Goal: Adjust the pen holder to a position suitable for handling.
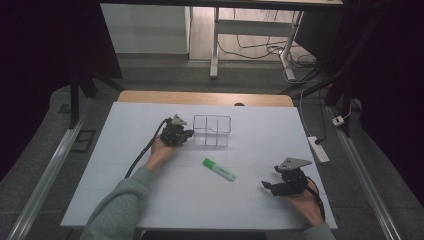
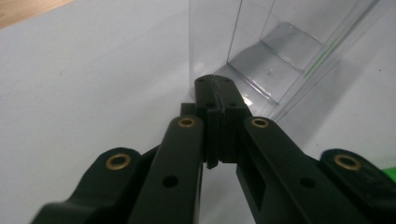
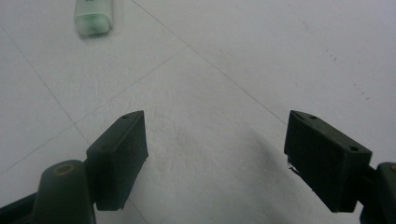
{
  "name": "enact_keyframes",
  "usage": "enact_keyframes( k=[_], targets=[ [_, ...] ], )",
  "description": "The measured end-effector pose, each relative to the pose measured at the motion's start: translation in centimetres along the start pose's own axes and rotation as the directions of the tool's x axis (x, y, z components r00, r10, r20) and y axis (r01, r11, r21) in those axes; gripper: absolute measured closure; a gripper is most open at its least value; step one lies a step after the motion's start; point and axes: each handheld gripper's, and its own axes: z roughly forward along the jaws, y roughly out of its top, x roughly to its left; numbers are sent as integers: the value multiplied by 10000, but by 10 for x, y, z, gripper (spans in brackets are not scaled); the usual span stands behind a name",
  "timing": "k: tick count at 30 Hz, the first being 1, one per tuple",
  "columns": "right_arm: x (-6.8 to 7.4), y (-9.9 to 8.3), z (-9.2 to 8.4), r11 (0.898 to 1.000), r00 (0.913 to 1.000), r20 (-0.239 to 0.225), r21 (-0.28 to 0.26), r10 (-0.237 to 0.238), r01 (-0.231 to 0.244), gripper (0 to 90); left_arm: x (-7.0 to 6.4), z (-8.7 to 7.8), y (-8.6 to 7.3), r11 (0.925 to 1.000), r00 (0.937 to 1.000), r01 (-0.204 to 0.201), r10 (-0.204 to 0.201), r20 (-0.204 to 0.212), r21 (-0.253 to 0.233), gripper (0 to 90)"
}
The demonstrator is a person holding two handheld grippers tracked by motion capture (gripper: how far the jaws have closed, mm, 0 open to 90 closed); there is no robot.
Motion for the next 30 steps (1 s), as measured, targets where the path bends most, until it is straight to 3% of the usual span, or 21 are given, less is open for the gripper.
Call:
enact_keyframes(
  k=[10,17,30],
  targets=[
    [-1,-1,-2,10000,10000,38,-64,25,-25,212,4,-6,2,9999,10000,26,-25,23,-130,887],
    [-1,-1,-3,9999,10000,34,-120,47,-47,212,7,-15,-7,9999,9999,127,-127,-29,40,888],
    [0,0,-3,9998,10000,-19,-205,-13,12,214,-2,-55,-26,9998,10000,57,-56,34,-212,863]
  ],
)
